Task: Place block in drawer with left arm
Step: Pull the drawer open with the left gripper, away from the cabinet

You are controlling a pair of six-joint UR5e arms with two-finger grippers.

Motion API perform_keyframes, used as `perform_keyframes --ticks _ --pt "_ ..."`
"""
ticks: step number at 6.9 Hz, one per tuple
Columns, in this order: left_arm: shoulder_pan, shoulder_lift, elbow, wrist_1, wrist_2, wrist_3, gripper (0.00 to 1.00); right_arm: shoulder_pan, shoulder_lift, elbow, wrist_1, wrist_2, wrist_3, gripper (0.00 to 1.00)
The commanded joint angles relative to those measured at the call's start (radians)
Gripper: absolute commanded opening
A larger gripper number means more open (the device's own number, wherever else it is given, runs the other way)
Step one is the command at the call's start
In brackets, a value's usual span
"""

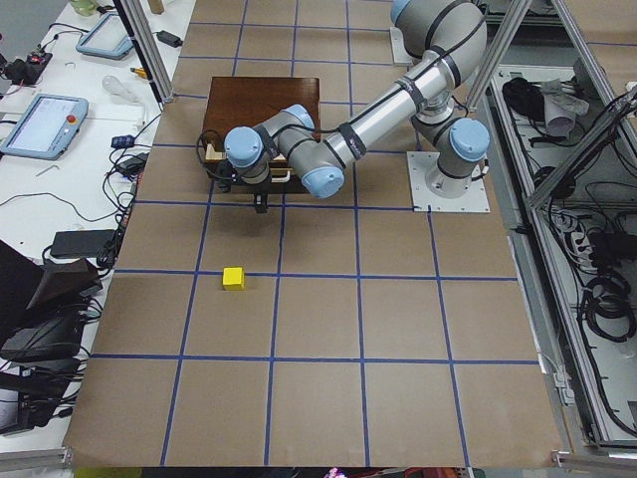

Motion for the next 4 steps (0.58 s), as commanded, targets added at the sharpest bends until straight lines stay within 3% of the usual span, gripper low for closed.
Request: perform_keyframes --ticks 1,4 --pt "0.031 -0.001 0.001 0.000 0.000 0.004 1.00 0.000 0.000 0.000 0.000 0.001 0.000 1.00" --pt "0.074 -0.008 0.002 0.000 0.000 0.040 1.00 0.000 -0.001 0.000 0.000 -0.001 0.000 1.00"
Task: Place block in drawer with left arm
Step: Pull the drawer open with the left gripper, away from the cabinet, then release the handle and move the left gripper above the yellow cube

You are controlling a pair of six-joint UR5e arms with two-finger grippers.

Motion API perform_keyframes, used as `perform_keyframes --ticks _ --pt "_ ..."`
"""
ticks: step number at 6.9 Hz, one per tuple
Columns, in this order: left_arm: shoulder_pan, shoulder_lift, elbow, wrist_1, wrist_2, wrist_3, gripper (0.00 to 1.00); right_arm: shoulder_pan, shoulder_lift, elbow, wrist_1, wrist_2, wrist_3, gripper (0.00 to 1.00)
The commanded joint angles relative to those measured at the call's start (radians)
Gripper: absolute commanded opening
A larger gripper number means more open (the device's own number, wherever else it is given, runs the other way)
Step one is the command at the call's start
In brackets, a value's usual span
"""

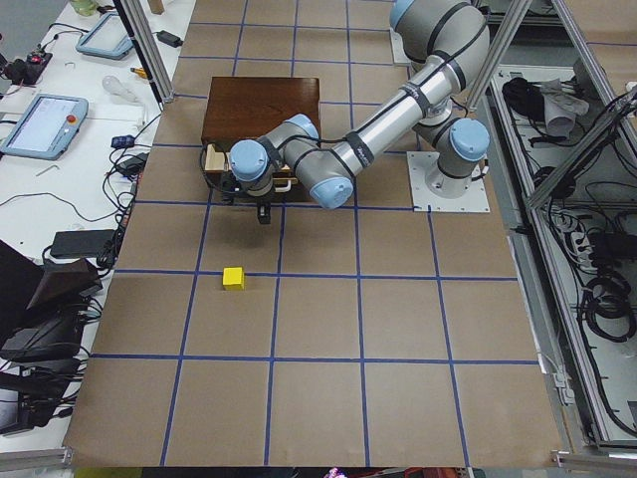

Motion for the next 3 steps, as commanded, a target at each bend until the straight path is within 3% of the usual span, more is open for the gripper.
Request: perform_keyframes --ticks 1,3 --pt "0.015 -0.003 0.000 0.000 0.000 0.008 1.00 0.000 -0.001 0.000 0.000 -0.001 0.000 1.00" --pt "0.017 -0.001 0.029 -0.018 -0.002 0.002 1.00 -0.002 0.000 0.000 0.000 -0.001 0.000 1.00"
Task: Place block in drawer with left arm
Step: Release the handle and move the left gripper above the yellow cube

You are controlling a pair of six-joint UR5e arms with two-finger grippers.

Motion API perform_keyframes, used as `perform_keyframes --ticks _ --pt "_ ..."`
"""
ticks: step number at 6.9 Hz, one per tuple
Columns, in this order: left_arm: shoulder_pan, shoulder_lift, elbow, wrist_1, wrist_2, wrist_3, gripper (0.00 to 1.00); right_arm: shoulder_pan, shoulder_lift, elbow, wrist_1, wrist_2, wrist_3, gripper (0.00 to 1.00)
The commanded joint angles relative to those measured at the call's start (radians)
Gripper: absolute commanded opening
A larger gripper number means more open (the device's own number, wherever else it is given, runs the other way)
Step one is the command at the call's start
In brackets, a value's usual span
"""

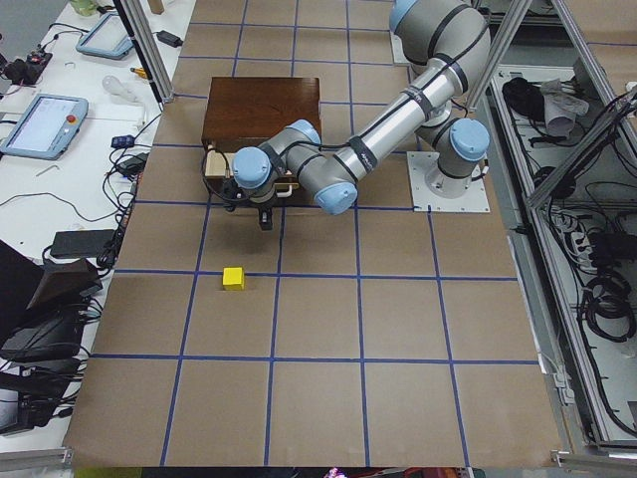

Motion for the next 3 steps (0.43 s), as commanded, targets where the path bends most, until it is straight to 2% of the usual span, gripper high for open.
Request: perform_keyframes --ticks 1,3 --pt "0.000 0.000 0.038 -0.030 -0.001 -0.004 1.00 0.000 0.001 0.000 0.000 0.000 0.000 1.00" --pt "0.000 0.016 0.051 -0.047 0.000 -0.004 1.00 -0.001 0.000 0.000 0.000 0.000 0.000 1.00"
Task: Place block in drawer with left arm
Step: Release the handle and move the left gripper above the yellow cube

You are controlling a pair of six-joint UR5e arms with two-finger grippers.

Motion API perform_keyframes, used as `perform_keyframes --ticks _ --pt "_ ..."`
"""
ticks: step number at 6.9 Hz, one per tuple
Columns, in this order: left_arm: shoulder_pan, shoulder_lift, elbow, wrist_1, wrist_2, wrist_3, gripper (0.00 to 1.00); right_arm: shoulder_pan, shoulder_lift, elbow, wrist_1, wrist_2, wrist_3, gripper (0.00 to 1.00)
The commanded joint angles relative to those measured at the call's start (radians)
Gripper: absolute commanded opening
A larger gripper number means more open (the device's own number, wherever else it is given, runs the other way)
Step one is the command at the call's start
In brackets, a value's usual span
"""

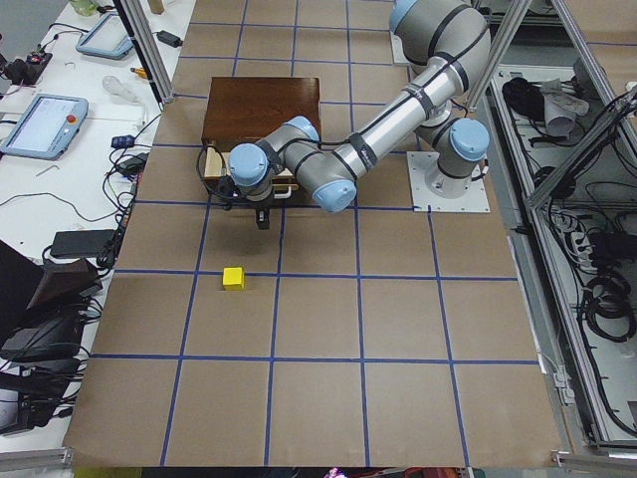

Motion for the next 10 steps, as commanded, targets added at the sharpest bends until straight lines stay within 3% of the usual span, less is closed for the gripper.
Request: perform_keyframes --ticks 1,4,6,8,10 --pt "0.002 0.025 0.040 -0.046 0.032 0.012 1.00 0.000 0.000 0.000 0.000 0.002 0.000 1.00" --pt "0.020 -0.007 0.077 0.004 0.183 0.402 1.00 0.000 -0.001 0.000 0.000 0.000 0.000 1.00" --pt "0.022 -0.033 0.100 0.032 0.228 0.582 1.00 0.000 0.000 0.000 0.000 0.002 0.000 1.00" --pt "0.028 -0.066 0.129 0.033 0.242 0.880 1.00 0.000 0.000 0.000 0.000 0.000 0.000 1.00" --pt "0.052 -0.119 0.134 0.122 0.239 1.152 1.00 0.000 -0.001 0.000 0.000 0.002 0.000 1.00"
